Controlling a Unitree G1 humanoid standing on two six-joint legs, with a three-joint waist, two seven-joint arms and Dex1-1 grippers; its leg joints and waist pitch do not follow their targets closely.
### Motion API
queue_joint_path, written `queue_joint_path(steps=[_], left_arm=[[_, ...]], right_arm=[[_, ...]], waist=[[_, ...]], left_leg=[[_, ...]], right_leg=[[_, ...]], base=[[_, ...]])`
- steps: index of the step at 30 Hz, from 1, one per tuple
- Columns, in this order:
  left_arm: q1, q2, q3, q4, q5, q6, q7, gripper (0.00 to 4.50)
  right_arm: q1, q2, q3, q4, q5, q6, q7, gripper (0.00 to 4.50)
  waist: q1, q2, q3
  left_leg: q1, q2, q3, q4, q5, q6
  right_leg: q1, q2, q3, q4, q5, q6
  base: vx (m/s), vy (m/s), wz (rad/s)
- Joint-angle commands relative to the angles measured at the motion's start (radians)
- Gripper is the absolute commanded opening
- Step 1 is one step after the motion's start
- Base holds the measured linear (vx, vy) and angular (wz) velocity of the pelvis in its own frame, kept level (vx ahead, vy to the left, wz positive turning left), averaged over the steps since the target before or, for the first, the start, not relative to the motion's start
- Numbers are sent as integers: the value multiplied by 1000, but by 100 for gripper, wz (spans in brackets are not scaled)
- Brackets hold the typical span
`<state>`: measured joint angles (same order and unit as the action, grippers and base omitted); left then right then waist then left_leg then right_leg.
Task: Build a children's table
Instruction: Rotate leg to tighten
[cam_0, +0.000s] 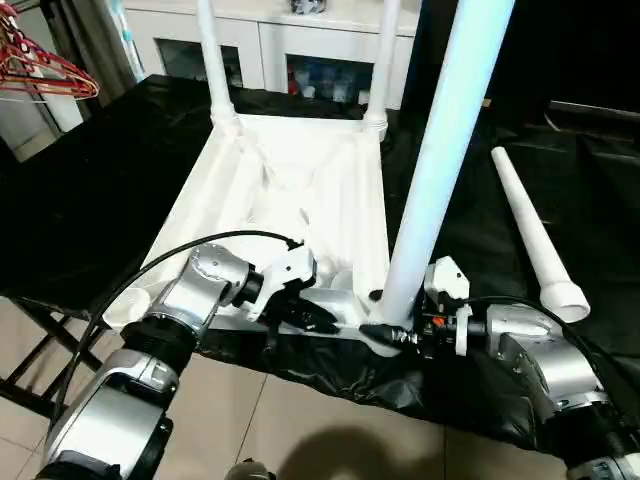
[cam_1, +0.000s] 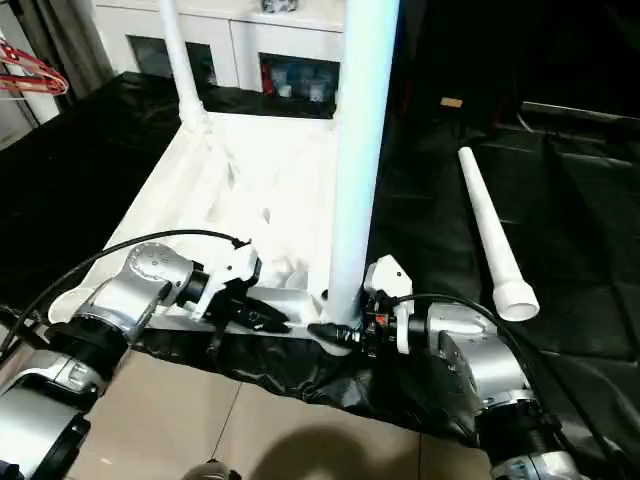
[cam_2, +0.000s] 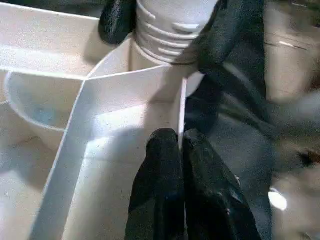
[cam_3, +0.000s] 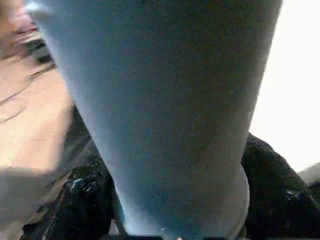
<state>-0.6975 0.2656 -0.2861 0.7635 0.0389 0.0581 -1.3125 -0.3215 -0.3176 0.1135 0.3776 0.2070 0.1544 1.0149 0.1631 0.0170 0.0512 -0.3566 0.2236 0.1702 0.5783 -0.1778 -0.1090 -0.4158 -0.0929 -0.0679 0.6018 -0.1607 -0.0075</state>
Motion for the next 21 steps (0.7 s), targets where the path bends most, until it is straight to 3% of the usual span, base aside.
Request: queue_joint_path(steps=[1,2,5,7,10,12,13,14,19,21], left_arm=[[-32,-69,25,-22,-21,5,106,0],[-43,-97,34,-12,-8,9,180,0],[-57,-129,42,-2,6,23,261,0],[-71,-168,51,5,17,40,345,0],[-83,-212,60,4,25,57,434,0],[-83,-255,62,-5,34,66,511,0],[-67,-278,54,-26,33,71,515,0],[-59,-283,48,-36,33,73,509,0],[-22,-265,28,-73,24,65,452,0],[-4,-242,20,-92,17,62,412,0]], right_arm=[[-21,59,37,45,-38,-11,-107,279],[-52,101,14,111,-63,-14,-227,278],[-86,141,-9,177,-80,-17,-341,277],[-123,189,-39,239,-86,-11,-454,277],[-173,236,-67,314,-95,-3,-591,277],[-221,278,-87,393,-116,-40,-690,277],[-242,298,-90,430,-123,-82,-704,277],[-248,303,-90,439,-122,-94,-700,333],[-242,300,-90,427,-110,-106,-633,367],[-233,278,-76,412,-120,-115,-598,391]], waist=[[-11,-6,-64],[-20,-10,-63],[-35,-12,-63],[-49,-11,-65],[-57,-8,-66],[-59,-8,-71],[-61,-7,-72],[-64,-8,-71],[-63,-7,-75],[-64,-7,-73]], left_leg=[[0,-4,6,-72,-256,10],[-2,-6,5,-74,-255,2],[-5,-9,3,-74,-254,4],[-4,-11,5,-71,-235,12],[-5,-11,6,-70,-211,17],[-7,-11,6,-67,-188,20],[-6,-11,7,-66,-186,24],[-8,-12,8,-65,-186,33],[-8,-9,8,-62,-155,73],[-8,-11,10,-61,-157,80]], right_leg=[[59,-45,28,-76,-326,-182],[60,-45,28,-80,-374,-158],[62,-44,27,-88,-417,-131],[58,-43,28,-87,-395,-142],[59,-39,28,-83,-340,-157],[62,-40,29,-75,-283,-173],[61,-38,28,-75,-258,-182],[63,-38,28,-73,-237,-192],[68,-36,29,-62,-128,-231],[67,-36,29,-64,-130,-235]], base=[[0,0,0],[0,0,0],[0,0,0],[0,0,0],[0,0,0],[0,0,0],[0,0,0],[0,0,0],[0,0,0],[0,0,0]])
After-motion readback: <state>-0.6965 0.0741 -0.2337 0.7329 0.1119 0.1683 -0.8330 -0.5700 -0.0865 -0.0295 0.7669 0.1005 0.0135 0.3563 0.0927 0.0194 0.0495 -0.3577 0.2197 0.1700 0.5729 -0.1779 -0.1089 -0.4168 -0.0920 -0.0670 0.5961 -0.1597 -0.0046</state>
